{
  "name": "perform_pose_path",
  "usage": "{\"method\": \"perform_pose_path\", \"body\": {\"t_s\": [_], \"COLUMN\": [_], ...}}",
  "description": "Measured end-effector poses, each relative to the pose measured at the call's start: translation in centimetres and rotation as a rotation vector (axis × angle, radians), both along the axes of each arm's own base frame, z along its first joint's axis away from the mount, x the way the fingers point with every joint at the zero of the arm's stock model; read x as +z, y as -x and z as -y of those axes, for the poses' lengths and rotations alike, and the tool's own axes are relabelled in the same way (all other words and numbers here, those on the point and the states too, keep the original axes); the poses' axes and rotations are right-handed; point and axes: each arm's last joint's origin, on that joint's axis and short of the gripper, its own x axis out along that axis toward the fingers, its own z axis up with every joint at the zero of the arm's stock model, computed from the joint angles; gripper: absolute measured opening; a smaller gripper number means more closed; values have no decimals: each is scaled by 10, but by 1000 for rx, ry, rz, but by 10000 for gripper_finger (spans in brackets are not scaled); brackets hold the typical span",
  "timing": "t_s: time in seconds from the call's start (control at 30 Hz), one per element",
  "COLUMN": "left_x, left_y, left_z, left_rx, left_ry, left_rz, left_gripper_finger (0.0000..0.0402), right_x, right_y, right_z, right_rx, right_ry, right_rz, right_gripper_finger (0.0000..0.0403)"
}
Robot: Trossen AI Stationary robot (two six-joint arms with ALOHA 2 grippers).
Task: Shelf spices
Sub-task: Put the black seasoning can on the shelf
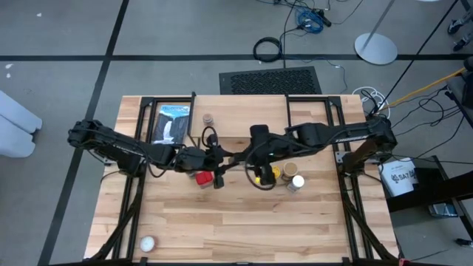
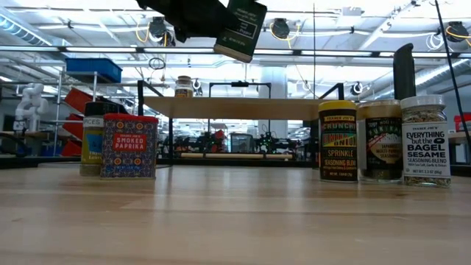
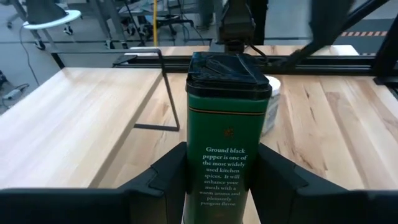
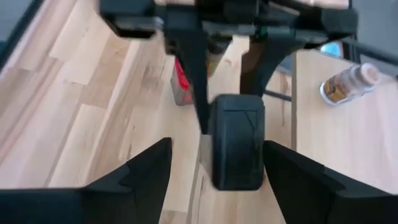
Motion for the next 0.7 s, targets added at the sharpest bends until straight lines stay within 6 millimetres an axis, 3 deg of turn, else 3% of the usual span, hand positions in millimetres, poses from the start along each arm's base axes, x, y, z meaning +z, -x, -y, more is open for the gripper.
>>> {"method": "perform_pose_path", "body": {"t_s": [0.23, 0.5, 0.7], "left_x": [5, 22, 28], "left_y": [-3, -6, -3], "left_z": [-9, -20, -30], "left_rx": [-5, -58, -51], "left_ry": [-15, -2, -1], "left_rz": [50, 202, 222], "left_gripper_finger": [149, 149, 149], "right_x": [26, 33, 39], "right_y": [32, 52, 68], "right_z": [1, 5, 9], "right_rx": [-81, -103, -136], "right_ry": [77, 72, 57], "right_rz": [57, 18, 2], "right_gripper_finger": [240, 240, 240]}}
